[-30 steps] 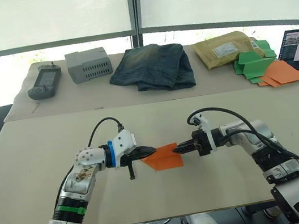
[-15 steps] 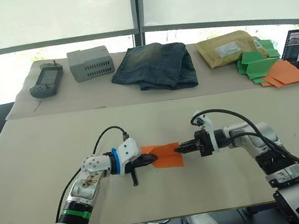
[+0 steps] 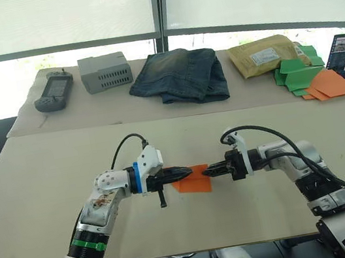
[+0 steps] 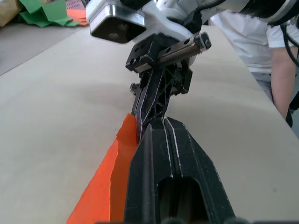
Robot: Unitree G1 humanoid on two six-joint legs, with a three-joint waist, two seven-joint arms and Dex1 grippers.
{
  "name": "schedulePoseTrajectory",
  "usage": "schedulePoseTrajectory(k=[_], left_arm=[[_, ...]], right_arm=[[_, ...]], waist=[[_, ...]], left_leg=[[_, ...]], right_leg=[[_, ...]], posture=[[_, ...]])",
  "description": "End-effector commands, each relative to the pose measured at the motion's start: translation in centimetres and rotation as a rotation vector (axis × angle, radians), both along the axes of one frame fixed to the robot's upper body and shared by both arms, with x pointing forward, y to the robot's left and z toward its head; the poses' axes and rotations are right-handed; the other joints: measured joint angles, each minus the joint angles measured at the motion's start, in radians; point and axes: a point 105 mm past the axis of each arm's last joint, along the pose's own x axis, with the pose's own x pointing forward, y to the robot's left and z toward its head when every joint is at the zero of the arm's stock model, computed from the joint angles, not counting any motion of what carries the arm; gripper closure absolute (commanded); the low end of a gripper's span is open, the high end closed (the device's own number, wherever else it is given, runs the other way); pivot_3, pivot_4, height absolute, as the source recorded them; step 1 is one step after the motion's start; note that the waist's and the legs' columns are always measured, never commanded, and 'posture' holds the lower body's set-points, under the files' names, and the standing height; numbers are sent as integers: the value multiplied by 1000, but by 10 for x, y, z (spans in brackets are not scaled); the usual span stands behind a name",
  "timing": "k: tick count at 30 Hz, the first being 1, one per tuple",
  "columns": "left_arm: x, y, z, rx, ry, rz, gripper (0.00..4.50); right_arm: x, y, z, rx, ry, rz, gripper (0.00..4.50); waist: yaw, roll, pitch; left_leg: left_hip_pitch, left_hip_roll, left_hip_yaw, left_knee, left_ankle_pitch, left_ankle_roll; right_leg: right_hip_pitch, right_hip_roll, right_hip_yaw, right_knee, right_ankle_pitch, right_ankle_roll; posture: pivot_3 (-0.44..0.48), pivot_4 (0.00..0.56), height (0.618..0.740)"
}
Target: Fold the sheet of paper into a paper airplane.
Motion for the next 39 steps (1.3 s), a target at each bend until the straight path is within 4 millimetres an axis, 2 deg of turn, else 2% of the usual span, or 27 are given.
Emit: schedulePoseTrajectory(k=[1, 5, 9, 17, 20, 24, 26, 29, 32, 34, 39], left_arm=[[11, -2, -3, 26, -42, 39, 4500], [21, -1, -16, 71, -32, 77, 4500], [21, -1, -29, 128, -15, 63, 4500], [23, 3, -40, 130, 50, 100, 4500], [21, 6, -43, 123, 70, 107, 4500], [20, 6, -44, 99, 101, 119, 4500], [19, 7, -44, 93, 112, 124, 4500], [19, 10, -43, 81, 130, 139, 4500], [19, 12, -42, 78, 140, 143, 4500], [18, 13, -42, 80, 148, 142, 4500], [19, 14, -42, 86, 154, 135, 4500]], right_arm=[[-14, -11, -35, -66, 155, -47, 4469], [-15, -11, -35, -67, 158, -44, 4469], [-15, -12, -35, -67, 157, -50, 4469], [-16, -11, -33, -57, 147, -48, 4469], [-12, -10, -25, -4, 138, -74, 4469], [-5, -14, -12, 25, 66, -106, 3259], [-1, -19, 2, 44, -12, -134, 2587], [1, -24, 33, 128, -167, -161, 1619], [-3, -22, 56, 171, -335, -179, 1619], [-14, -11, 58, 144, -416, -150, 1619], [-28, 15, 39, -11, -576, -95, 3148]], waist=[[0, 0, 0], [0, 0, 0], [0, 0, 0], [1, 0, 0], [2, 0, 0], [5, 4, 0], [7, 6, 0], [7, 13, 1], [8, 14, 1], [6, 17, 1], [-1, 18, 2]], left_leg=[[0, 0, 0, 0, 0, 0], [0, 0, 0, 0, 0, 0], [0, 0, 0, 0, 0, 0], [0, 0, -1, 0, -1, -1], [0, 0, -1, 0, -1, -1], [-2, 0, -2, -2, -1, 0], [-2, -2, -2, -6, 2, 5], [-3, -2, -2, -7, 2, 6], [-10, -3, -2, -7, 2, 6], [-11, -3, -1, -7, 2, 6], [-11, -3, 1, -9, 2, 6]], right_leg=[[0, 0, 0, 0, 0, 0], [0, 0, 0, 0, 0, 0], [0, 0, 0, 0, 0, 0], [0, -1, -1, 0, 0, 0], [0, -1, -1, 0, 0, 0], [-2, -1, -1, 0, 0, 0], [-3, -1, -1, -1, -1, 1], [-4, -1, -1, -1, 1, 5], [-12, 0, -1, 0, 2, 7], [-14, 0, 0, 1, 2, 8], [-14, 2, 0, 1, 2, 8]], posture=[[0, 150, 722], [0, 150, 722], [0, 150, 722], [0, 150, 722], [0, 150, 722], [0, 150, 722], [0, 150, 722], [0, 150, 722], [0, 150, 722], [0, 150, 722], [0, 150, 722]])
